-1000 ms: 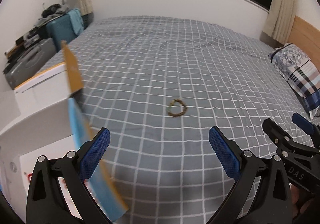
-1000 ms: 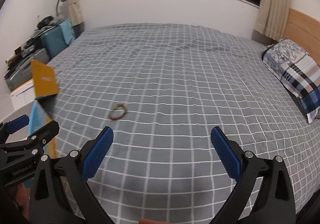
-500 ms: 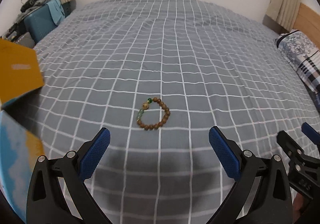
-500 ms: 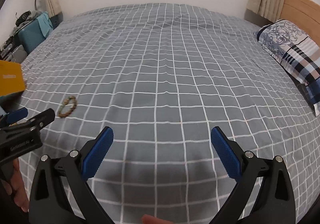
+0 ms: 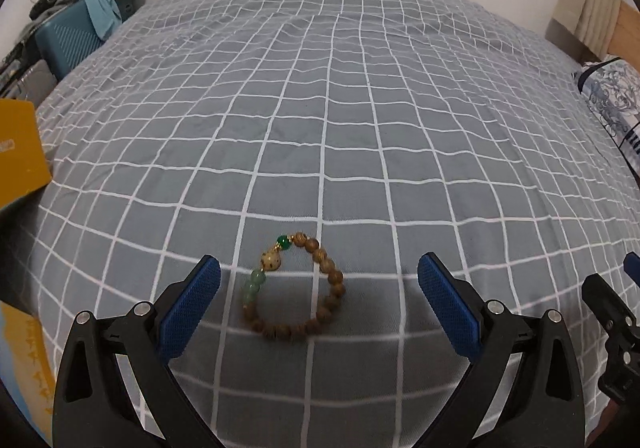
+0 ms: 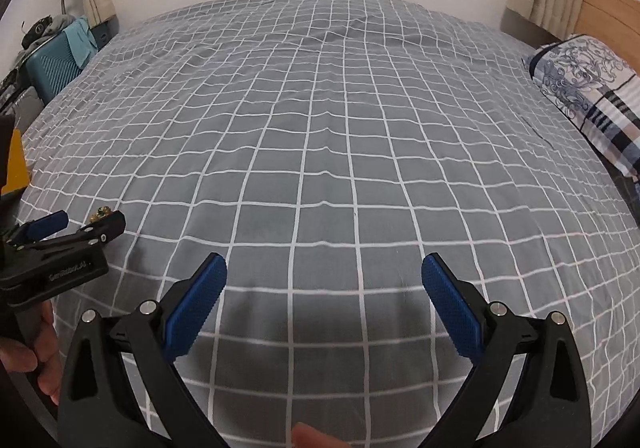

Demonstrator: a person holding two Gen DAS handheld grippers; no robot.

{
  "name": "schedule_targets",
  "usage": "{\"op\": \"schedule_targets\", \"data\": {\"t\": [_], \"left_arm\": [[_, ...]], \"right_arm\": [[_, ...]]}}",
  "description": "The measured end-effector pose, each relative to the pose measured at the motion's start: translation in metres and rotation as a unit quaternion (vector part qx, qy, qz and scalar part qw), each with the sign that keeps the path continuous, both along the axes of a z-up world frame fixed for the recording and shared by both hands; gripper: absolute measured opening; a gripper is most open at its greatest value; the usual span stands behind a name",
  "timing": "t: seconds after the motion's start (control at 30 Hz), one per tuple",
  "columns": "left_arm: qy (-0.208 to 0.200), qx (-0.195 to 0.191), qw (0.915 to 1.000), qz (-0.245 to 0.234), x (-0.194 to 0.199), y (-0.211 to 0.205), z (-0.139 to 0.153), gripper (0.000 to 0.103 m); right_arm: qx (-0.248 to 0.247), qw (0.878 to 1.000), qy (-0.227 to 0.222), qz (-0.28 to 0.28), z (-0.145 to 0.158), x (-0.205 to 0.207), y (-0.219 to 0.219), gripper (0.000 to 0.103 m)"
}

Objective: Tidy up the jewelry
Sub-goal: 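Grasp the brown wooden bead bracelet with the left tool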

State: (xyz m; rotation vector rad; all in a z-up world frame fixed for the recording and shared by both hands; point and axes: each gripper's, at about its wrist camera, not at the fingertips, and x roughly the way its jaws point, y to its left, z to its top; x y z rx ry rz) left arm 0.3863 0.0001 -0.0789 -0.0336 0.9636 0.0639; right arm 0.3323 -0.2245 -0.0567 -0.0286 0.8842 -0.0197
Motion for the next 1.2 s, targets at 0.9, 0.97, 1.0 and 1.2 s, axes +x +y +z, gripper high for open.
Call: {"op": "schedule_targets", "data": {"t": [0.9, 0.97, 1.0, 1.2], "left_arm": [[0.021, -0.004, 0.9997, 0.013, 0.007, 0.011, -0.012, 0.01], [0.018, -0.006, 0.9997, 0.014, 0.006, 0.011, -0.009, 0.01], [0.018, -0.007, 0.9997, 0.014, 0.005, 0.011, -0.008, 0.01], [0.012, -0.011, 0.9998, 0.009, -0.003, 0.009, 0.001, 0.01]], "right_arm": [[0.009, 1.0, 0.006, -0.005, -0.008, 0.01, -0.001, 0.094], [0.014, 1.0, 0.007, -0.007, -0.007, 0.01, -0.002, 0.094], [0.016, 1.0, 0.007, -0.008, -0.006, 0.01, -0.002, 0.094], [0.019, 1.0, 0.002, -0.012, 0.002, 0.004, -0.003, 0.094]]}}
